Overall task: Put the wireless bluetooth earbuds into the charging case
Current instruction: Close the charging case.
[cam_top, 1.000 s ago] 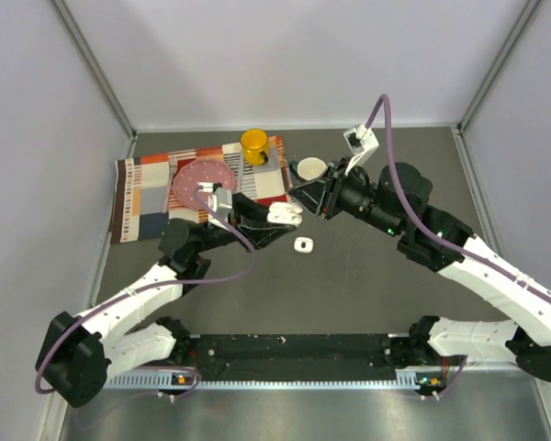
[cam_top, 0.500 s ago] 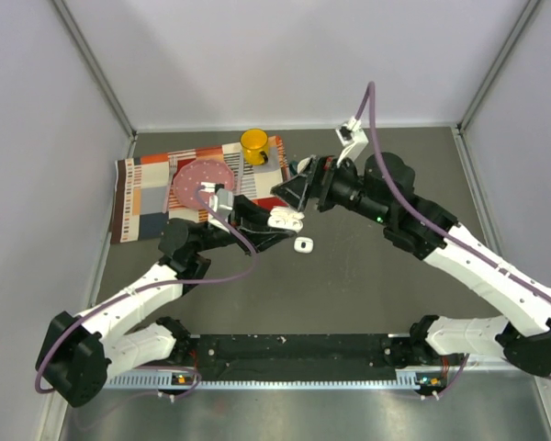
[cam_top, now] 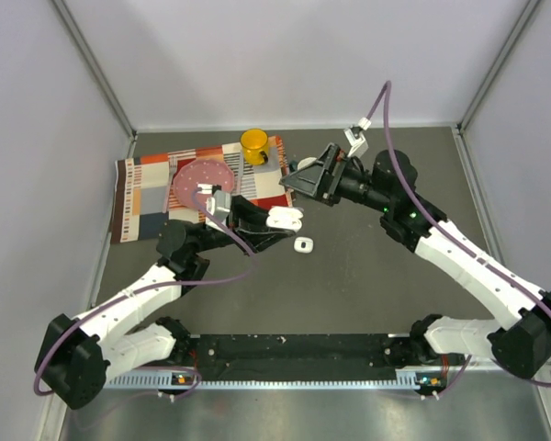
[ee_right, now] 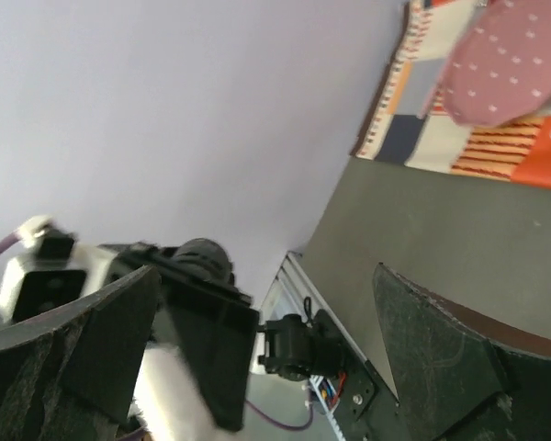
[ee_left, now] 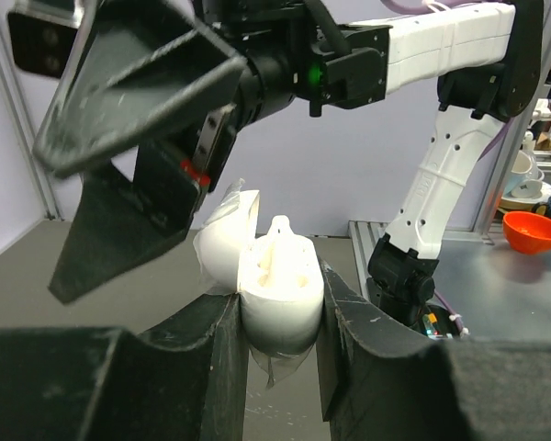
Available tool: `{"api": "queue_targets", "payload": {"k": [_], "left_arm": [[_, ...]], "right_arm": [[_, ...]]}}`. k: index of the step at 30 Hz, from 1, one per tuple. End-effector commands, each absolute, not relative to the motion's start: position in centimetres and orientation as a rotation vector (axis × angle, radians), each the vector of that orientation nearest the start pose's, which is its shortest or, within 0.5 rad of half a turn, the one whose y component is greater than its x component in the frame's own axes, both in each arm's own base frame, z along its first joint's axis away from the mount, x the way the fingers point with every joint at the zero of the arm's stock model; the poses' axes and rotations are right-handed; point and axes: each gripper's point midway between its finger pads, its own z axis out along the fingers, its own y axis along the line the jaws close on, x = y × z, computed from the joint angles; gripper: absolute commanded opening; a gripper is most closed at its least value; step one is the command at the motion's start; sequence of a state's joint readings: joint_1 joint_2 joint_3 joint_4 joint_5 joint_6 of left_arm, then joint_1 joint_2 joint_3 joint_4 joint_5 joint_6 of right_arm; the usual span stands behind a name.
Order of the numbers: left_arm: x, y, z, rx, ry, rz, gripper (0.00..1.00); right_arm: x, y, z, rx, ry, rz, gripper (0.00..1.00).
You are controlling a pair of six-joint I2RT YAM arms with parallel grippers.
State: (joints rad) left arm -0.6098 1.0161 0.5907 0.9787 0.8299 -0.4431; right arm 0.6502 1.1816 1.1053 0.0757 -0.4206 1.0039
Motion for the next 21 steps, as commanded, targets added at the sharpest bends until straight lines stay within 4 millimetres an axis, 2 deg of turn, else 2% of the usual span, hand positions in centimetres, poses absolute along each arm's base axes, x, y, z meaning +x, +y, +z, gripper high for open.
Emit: {"api": "queue_targets", "payload": {"k": [1, 2, 5, 8, 9, 14, 20, 21], "left_arm": [[16.2, -28.4, 37.2, 0.903, 0.884, -1.298, 0.00], [16.2, -28.4, 37.2, 0.902, 0.885, -1.296, 0.00], [16.6, -28.6, 37.0, 0.896, 0.898, -1.296, 0.00], [16.9, -28.8, 37.1, 0.896, 0.901, -1.300, 0.00], [16.9, -28.8, 37.2, 0.895, 0.900, -1.303, 0.00], [17.1, -28.7, 37.3, 0.876, 0.906, -1.298, 0.00], [18.8, -28.4, 37.4, 0.792, 0.947, -1.244, 0.00], [19.3, -28.5, 36.8, 0.775, 0.994, -1.239, 0.00]], "right_arm": [[24.4, 32.0, 39.5, -0.113, 1.853, 1.453, 0.99], [24.3, 31.6, 37.8, -0.154, 1.922, 1.343, 0.99], [24.1, 31.2, 37.9, -0.147, 1.909, 1.267, 0.99], [24.5, 30.8, 36.9, -0.122, 1.931, 1.199, 0.97], [24.7, 30.5, 36.0, -0.102, 1.965, 1.156, 0.97], [24.3, 30.8, 34.9, -0.149, 1.999, 1.049, 0.96], [22.2, 31.2, 34.1, -0.282, 1.990, 0.919, 0.95], [22.0, 31.0, 34.1, -0.283, 1.984, 0.904, 0.95]]}}
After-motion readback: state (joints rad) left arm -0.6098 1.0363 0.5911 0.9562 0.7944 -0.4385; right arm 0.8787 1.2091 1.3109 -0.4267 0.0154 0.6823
